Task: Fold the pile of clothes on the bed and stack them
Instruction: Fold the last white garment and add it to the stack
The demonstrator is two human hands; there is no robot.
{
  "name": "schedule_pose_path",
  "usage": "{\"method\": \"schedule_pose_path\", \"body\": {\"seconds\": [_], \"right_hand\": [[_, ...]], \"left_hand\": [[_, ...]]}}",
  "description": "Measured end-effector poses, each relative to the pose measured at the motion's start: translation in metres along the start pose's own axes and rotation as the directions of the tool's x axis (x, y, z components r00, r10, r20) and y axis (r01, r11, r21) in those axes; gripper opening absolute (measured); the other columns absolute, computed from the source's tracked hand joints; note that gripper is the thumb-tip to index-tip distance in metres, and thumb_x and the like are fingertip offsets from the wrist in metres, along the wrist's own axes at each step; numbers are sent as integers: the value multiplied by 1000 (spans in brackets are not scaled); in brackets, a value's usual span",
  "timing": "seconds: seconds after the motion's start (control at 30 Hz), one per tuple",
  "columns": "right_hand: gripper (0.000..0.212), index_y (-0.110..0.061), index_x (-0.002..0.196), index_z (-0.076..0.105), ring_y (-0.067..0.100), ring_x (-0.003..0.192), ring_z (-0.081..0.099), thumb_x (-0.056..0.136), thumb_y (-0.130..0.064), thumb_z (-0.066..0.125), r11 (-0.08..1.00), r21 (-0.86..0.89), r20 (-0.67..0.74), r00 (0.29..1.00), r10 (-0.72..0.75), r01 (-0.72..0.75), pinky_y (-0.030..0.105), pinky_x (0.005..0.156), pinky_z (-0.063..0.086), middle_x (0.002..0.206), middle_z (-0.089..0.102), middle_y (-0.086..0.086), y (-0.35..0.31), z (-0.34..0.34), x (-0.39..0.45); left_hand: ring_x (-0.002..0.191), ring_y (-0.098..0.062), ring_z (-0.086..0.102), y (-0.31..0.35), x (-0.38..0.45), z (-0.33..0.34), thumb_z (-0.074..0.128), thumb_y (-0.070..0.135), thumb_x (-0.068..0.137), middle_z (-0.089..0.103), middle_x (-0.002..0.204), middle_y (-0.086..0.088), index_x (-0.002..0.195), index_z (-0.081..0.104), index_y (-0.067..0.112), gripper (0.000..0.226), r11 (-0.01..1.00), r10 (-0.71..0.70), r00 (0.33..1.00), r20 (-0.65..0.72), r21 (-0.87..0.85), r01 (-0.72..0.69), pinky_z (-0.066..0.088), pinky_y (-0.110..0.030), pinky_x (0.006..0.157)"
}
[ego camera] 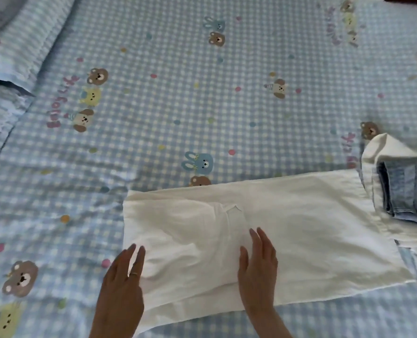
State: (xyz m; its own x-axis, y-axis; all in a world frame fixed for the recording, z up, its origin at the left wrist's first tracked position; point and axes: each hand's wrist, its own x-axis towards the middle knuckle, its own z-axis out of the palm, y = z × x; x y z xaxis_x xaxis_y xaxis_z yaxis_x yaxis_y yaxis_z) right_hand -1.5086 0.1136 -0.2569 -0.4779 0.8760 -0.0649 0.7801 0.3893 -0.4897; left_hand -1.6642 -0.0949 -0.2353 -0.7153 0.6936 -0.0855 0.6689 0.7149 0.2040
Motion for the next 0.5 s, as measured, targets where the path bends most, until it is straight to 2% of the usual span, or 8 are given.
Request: {"method": "schedule_pose_path", "body": {"seconds": [0.03,0.07,0.1,0.2,0.33,0.4,0.47,0.5], "right_hand": [[43,-12,136,49,29,133,40,94,-22,49,974,-115,62,980,-187,193,45,106,32,143,45,11,-7,7,3],[48,-17,141,43,28,139,33,95,-30,41,932,-176,161,943,-292,318,48,110,24,150,36,9,-12,15,7],[51,-20,143,40,28,141,28,94,-35,37,903,-198,246,911,-331,381,51,110,19,154,30,7,-12,22,12],[57,-24,145,36,26,143,24,93,-45,35,892,-238,379,882,-280,386,54,109,17,156,23,5,14,46,30],[60,-26,148,29,26,144,18,92,-48,37,891,-241,431,865,-257,385,54,110,17,157,20,7,39,68,41],[60,-26,149,27,26,144,18,93,-47,36,897,-200,424,861,-283,393,53,110,16,157,20,7,36,69,44],[57,-25,150,23,24,145,17,97,-45,31,895,-148,416,847,-330,421,48,112,15,158,19,5,42,59,43],[55,-23,150,24,23,145,18,98,-42,28,899,-139,414,849,-329,416,45,112,15,158,18,4,51,49,42]], "left_hand": [[129,-32,38,8,16,0,33,11,75,40,143,-15,131,51,1,60,998,57,998,12,1,-57,24,-40,111],[137,-31,28,16,32,2,34,21,85,32,150,-18,139,40,2,58,996,89,995,44,3,-89,13,-38,114],[141,-31,22,22,46,7,31,32,92,27,152,-18,143,32,5,58,996,92,992,91,-1,-92,11,-40,115],[142,-30,19,18,78,42,13,54,95,21,154,-16,145,30,8,70,997,63,968,244,27,-72,14,-48,112],[144,-30,14,3,87,83,8,59,93,14,156,-16,146,27,8,76,989,73,928,364,93,-114,14,-52,113],[144,-31,15,6,88,85,5,59,93,15,155,-18,146,26,6,77,990,69,931,358,91,-108,15,-54,113],[143,-32,17,18,88,75,3,53,95,25,150,-24,141,34,-1,77,998,40,953,299,36,-53,22,-56,111],[143,-29,16,32,90,68,4,48,98,31,146,-24,138,37,-3,72,999,49,965,256,-11,-48,24,-53,111]]}}
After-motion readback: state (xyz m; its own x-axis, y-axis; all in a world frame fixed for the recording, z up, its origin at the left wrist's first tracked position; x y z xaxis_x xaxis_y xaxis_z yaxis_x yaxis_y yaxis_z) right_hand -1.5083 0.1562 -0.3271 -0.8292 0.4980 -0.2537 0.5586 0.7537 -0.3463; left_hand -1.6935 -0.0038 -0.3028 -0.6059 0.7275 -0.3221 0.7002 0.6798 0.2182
